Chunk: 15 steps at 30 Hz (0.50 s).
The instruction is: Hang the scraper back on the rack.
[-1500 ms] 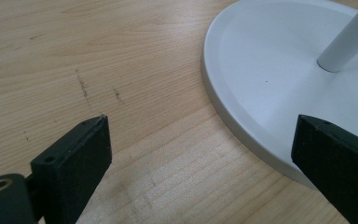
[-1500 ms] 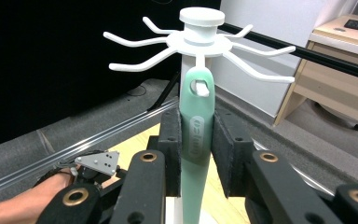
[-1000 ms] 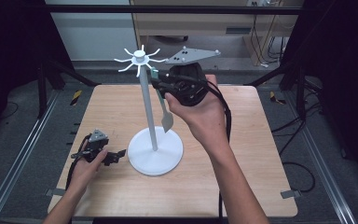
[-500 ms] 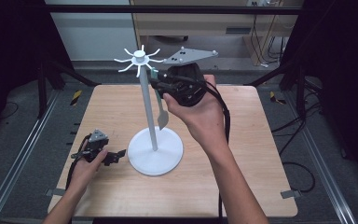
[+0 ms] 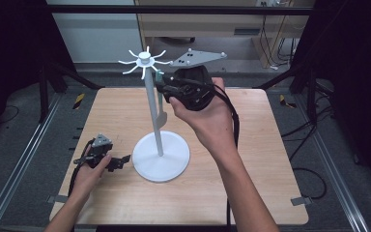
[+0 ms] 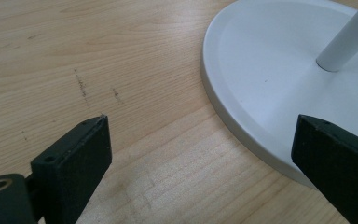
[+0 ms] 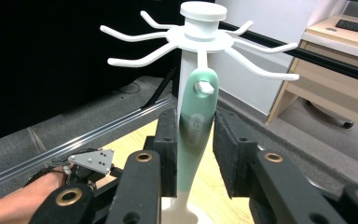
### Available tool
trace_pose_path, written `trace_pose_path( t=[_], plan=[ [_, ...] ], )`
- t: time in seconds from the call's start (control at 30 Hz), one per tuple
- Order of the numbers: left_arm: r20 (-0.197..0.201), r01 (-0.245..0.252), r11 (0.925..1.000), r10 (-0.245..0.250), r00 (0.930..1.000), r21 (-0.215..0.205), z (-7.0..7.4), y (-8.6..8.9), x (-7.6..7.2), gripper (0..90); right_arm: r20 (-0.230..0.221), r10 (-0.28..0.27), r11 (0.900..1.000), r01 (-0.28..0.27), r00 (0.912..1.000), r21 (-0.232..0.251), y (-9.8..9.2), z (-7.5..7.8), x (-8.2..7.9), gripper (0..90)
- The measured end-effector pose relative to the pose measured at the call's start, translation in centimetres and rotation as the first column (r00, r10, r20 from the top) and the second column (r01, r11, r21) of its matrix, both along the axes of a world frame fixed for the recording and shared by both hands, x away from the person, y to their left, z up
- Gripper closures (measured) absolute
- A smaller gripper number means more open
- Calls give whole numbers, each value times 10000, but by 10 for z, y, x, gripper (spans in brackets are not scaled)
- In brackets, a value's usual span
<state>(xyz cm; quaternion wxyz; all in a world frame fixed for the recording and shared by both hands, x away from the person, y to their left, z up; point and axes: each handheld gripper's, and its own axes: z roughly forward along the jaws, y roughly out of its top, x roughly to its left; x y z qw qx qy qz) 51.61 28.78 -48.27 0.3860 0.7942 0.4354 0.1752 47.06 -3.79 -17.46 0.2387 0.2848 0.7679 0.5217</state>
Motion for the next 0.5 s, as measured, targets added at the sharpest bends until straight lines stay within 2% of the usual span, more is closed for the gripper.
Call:
trace_pose_path(
  t=[0.27, 0.5],
  plan=[
    [-3, 10, 10000, -10, 10000, 41, 0, 0, 0, 46, 2, -107, 9999, 107, 9999, -19, -9, -3, -5, 709],
    [2, 16, 10000, -16, 10000, 66, 0, 0, 0, 45, -135, -596, 9981, 594, 9981, -156, -30, -10, -6, 707]
  ],
)
